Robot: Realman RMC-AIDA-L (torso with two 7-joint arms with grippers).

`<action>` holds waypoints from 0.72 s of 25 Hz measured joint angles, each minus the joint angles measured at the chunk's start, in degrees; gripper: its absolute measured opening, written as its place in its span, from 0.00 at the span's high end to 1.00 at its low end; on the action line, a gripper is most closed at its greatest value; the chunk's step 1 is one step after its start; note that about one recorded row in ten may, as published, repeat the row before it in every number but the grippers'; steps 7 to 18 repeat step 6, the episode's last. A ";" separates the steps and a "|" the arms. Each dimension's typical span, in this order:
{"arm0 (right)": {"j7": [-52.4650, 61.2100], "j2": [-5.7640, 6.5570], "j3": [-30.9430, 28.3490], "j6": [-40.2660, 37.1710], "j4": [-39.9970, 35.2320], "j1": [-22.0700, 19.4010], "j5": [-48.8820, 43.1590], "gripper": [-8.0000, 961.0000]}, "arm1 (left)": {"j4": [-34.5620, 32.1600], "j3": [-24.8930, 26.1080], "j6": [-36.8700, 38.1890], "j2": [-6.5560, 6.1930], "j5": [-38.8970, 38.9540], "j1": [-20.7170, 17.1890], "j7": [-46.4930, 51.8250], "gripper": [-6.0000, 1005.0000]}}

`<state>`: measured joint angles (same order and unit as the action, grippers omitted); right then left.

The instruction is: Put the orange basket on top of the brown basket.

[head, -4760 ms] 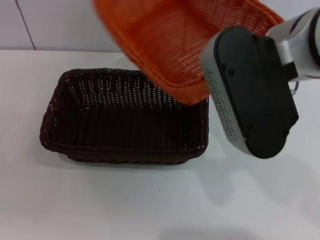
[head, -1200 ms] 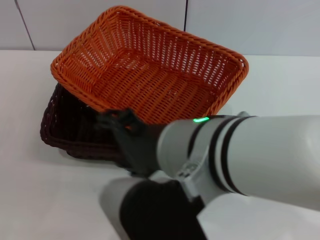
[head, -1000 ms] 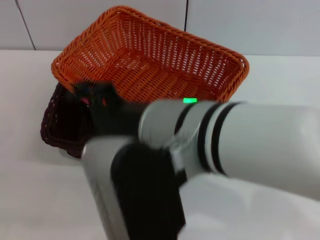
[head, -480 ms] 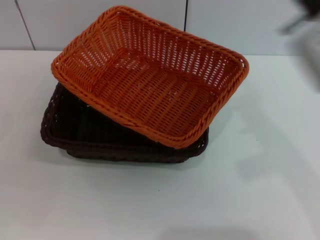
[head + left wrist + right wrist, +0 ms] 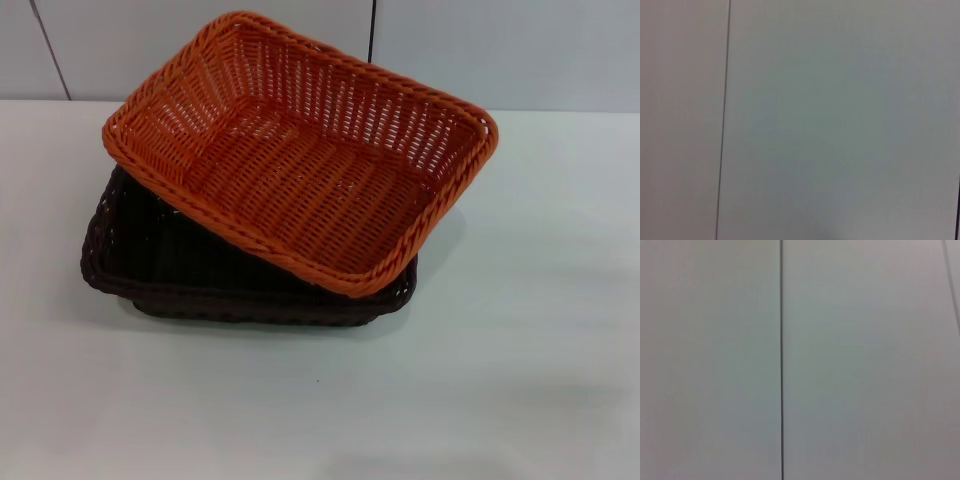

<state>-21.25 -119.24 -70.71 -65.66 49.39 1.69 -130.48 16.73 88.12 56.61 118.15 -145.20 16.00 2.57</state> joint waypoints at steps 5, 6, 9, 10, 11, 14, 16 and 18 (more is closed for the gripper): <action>1.77 -0.20 2.53 -7.22 -6.33 3.22 1.36 0.22 | -0.30 0.89 0.59 -0.08 0.00 -0.02 -0.03 0.28; 1.77 -0.20 2.53 -7.22 -6.33 3.22 1.36 0.22 | -0.30 0.89 0.59 -0.08 0.00 -0.02 -0.03 0.28; 1.77 -0.20 2.53 -7.22 -6.33 3.22 1.36 0.22 | -0.30 0.89 0.59 -0.08 0.00 -0.02 -0.03 0.28; 1.77 -0.20 2.53 -7.22 -6.33 3.22 1.36 0.22 | -0.30 0.89 0.59 -0.08 0.00 -0.02 -0.03 0.28; 1.77 -0.20 2.53 -7.22 -6.33 3.22 1.36 0.22 | -0.30 0.89 0.59 -0.08 0.00 -0.02 -0.03 0.28; 1.77 -0.20 2.53 -7.22 -6.33 3.22 1.36 0.22 | -0.30 0.89 0.59 -0.08 0.00 -0.02 -0.03 0.28; 1.77 -0.20 2.53 -7.22 -6.33 3.22 1.36 0.22 | -0.30 0.89 0.59 -0.08 0.00 -0.02 -0.03 0.28; 1.77 -0.20 2.53 -7.22 -6.33 3.22 1.36 0.22 | -0.30 0.89 0.59 -0.08 0.00 -0.02 -0.03 0.28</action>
